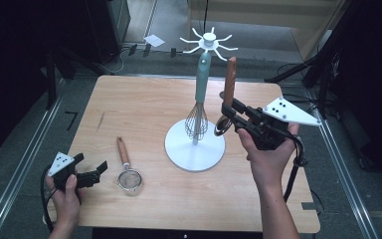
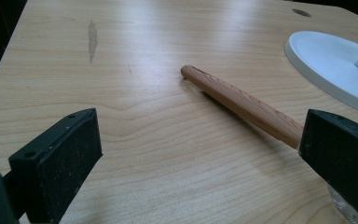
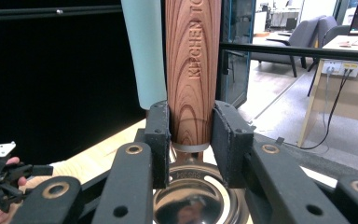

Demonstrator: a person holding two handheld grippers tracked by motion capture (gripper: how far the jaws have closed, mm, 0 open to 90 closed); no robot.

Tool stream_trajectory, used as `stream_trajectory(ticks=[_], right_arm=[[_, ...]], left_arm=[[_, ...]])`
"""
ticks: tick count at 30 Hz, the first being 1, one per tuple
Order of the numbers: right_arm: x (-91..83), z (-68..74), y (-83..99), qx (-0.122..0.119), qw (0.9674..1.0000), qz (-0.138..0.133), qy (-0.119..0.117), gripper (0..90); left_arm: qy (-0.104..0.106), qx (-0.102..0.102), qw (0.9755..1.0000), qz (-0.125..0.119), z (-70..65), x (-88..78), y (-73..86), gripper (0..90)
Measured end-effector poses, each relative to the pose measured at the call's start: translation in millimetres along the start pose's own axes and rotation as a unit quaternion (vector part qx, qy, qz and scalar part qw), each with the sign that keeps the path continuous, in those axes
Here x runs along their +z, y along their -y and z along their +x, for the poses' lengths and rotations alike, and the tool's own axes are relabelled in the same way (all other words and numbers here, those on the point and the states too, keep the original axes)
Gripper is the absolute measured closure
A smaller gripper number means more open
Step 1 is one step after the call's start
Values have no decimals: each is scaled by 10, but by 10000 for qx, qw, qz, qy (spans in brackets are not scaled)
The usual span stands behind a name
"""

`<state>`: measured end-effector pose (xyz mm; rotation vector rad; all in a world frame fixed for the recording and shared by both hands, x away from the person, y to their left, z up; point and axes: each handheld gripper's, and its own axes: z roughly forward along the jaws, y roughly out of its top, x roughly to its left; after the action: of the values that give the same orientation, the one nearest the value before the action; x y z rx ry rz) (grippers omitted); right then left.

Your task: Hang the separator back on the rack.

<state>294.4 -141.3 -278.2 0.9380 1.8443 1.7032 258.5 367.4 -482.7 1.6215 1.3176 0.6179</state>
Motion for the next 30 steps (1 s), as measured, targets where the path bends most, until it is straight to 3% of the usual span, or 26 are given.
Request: stream_trajectory(ticks=[30], right_arm=[[120,77,-76,-106,9999,21,87,710]], left_arm=[[-38,36,10000,26,-7,1,-1,0]])
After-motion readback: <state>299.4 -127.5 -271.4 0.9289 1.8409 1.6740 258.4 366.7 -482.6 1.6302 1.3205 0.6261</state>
